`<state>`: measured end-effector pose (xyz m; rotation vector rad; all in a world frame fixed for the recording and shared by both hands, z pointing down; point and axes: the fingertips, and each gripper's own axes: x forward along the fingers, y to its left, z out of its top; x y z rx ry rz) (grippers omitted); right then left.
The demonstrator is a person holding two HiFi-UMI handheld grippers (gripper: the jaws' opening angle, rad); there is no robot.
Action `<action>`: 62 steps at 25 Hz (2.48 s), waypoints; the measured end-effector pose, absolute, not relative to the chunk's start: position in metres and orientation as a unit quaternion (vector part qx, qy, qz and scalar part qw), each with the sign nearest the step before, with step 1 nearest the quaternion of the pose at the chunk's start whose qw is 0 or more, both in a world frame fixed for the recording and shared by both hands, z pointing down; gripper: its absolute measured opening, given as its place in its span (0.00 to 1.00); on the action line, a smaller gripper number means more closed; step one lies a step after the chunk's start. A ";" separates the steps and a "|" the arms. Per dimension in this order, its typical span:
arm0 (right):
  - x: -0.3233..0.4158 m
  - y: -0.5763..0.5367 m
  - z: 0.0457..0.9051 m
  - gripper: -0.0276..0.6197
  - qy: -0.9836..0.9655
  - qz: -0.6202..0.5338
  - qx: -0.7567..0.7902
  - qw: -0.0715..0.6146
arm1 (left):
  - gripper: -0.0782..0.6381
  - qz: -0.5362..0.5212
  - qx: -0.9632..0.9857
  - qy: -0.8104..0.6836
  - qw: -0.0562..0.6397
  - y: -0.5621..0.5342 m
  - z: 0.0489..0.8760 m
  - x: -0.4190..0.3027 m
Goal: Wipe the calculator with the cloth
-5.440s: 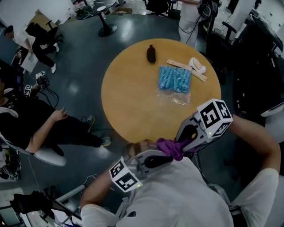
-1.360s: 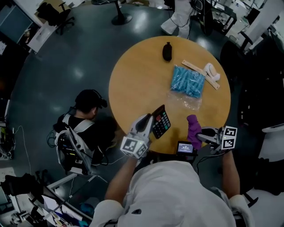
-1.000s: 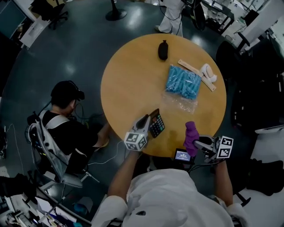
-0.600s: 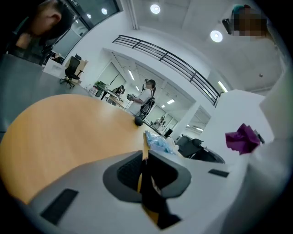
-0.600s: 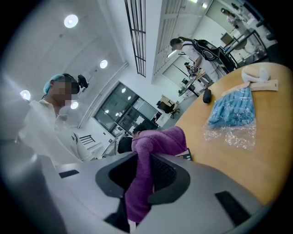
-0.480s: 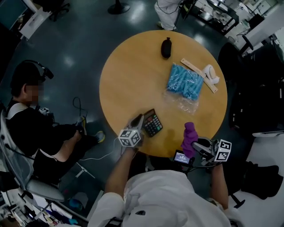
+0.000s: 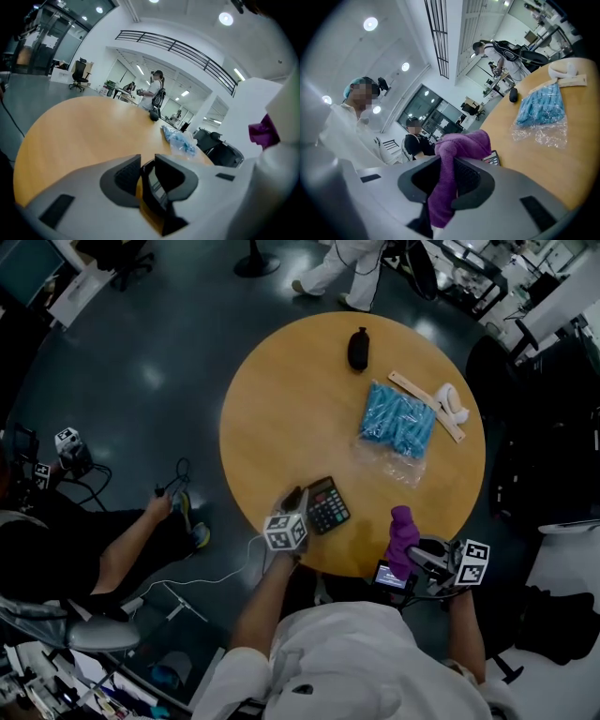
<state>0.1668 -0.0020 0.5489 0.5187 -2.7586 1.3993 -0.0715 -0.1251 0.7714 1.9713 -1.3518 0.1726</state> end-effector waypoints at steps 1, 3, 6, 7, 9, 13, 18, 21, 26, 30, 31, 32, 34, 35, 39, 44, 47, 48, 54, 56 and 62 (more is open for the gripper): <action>0.165 -0.002 0.550 0.17 -0.880 0.446 0.165 0.001 | 0.22 0.075 0.762 -0.529 0.365 -0.125 0.774 -0.074; 0.162 -0.002 0.549 0.17 -0.880 0.445 0.163 -0.002 | 0.24 0.092 0.755 -0.535 0.368 -0.124 0.778 -0.079; 0.159 0.000 0.545 0.17 -0.882 0.443 0.162 -0.007 | 0.25 0.115 0.753 -0.537 0.363 -0.123 0.778 -0.082; 0.159 0.000 0.545 0.17 -0.882 0.443 0.162 -0.008 | 0.25 0.119 0.753 -0.537 0.360 -0.123 0.778 -0.083; 0.157 0.002 0.543 0.17 -0.882 0.442 0.162 -0.011 | 0.25 0.125 0.753 -0.540 0.355 -0.122 0.776 -0.084; 0.158 0.004 0.543 0.17 -0.882 0.441 0.167 -0.016 | 0.25 0.129 0.741 -0.566 0.338 -0.123 0.771 -0.089; 0.157 0.005 0.541 0.17 -0.882 0.437 0.175 -0.026 | 0.25 0.103 0.736 -0.585 0.323 -0.122 0.751 -0.098; 0.155 0.003 0.539 0.17 -0.884 0.430 0.179 -0.034 | 0.14 0.076 0.742 -0.589 0.311 -0.119 0.728 -0.103; 0.155 -0.004 0.538 0.17 -0.885 0.419 0.198 -0.053 | 0.12 0.059 0.767 -0.569 0.291 -0.099 0.687 -0.103; 0.154 -0.018 0.540 0.17 -0.880 0.405 0.243 -0.047 | 0.12 0.058 0.770 -0.569 0.282 -0.071 0.647 -0.114; 0.155 -0.022 0.540 0.17 -0.878 0.401 0.259 -0.042 | 0.12 0.058 0.770 -0.571 0.280 -0.063 0.637 -0.118; 0.156 -0.028 0.541 0.17 -0.875 0.396 0.275 -0.037 | 0.12 0.057 0.769 -0.573 0.278 -0.056 0.627 -0.121; 0.160 -0.039 0.544 0.17 -0.868 0.391 0.306 -0.027 | 0.12 0.048 0.765 -0.579 0.277 -0.046 0.610 -0.130; 0.163 -0.045 0.547 0.17 -0.863 0.390 0.321 -0.023 | 0.12 0.041 0.764 -0.581 0.278 -0.042 0.603 -0.135; 0.176 -0.069 0.575 0.17 -0.824 0.408 0.392 -0.006 | 0.12 0.018 0.758 -0.592 0.273 -0.040 0.580 -0.155; 0.190 -0.090 0.630 0.17 -0.775 0.434 0.454 0.068 | 0.12 0.011 0.756 -0.600 0.262 -0.043 0.579 -0.165; 0.189 -0.101 0.663 0.17 -0.756 0.435 0.468 0.142 | 0.12 0.010 0.765 -0.589 0.261 -0.042 0.578 -0.162; 0.188 -0.102 0.677 0.17 -0.747 0.436 0.471 0.170 | 0.12 0.010 0.774 -0.578 0.260 -0.039 0.577 -0.160; 0.170 -0.104 0.749 0.17 -0.699 0.430 0.470 0.324 | 0.12 0.016 0.800 -0.540 0.262 -0.036 0.573 -0.150; 0.161 -0.099 0.767 0.17 -0.688 0.434 0.465 0.349 | 0.12 0.023 0.796 -0.543 0.266 -0.033 0.575 -0.151; 0.139 -0.096 0.791 0.18 -0.670 0.411 0.455 0.419 | 0.12 0.037 0.799 -0.535 0.271 -0.021 0.575 -0.145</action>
